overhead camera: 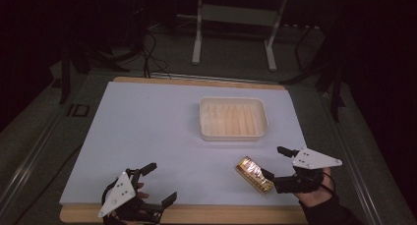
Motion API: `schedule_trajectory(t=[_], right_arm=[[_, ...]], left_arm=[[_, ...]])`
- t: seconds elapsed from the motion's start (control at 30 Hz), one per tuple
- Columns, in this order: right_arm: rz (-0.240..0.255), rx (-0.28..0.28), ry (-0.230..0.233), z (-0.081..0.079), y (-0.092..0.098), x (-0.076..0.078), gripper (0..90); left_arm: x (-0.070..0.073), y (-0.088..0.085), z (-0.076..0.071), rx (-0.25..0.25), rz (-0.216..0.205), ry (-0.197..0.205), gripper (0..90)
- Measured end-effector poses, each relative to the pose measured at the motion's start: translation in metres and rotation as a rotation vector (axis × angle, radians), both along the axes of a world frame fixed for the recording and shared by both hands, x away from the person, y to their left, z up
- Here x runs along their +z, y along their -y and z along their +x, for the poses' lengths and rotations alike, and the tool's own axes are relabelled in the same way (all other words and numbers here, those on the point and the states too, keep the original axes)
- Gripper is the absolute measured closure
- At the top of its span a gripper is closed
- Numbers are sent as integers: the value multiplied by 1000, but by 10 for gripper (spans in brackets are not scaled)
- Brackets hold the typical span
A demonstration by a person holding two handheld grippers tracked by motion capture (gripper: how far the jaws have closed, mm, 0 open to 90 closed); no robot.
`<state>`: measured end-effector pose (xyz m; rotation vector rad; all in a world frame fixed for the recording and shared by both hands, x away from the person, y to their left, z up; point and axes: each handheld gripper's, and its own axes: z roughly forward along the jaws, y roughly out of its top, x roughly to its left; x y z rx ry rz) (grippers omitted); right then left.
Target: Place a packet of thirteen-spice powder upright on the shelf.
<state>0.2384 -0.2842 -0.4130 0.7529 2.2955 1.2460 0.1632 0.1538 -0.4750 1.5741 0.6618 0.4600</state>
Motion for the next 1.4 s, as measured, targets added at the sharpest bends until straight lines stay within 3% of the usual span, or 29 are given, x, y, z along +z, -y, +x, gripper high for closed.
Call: schedule_trajectory(t=[0.27,0.83,1.4], right_arm=[[-47,2,-46,13,-11,-10,145],[-182,0,-188,43,-30,-62,154],[-270,-20,-297,56,-35,-95,154]], left_arm=[[0,0,0,-2,0,-1,1],[-1,1,1,-5,9,-4,1],[-1,1,1,-10,6,-9,2]])
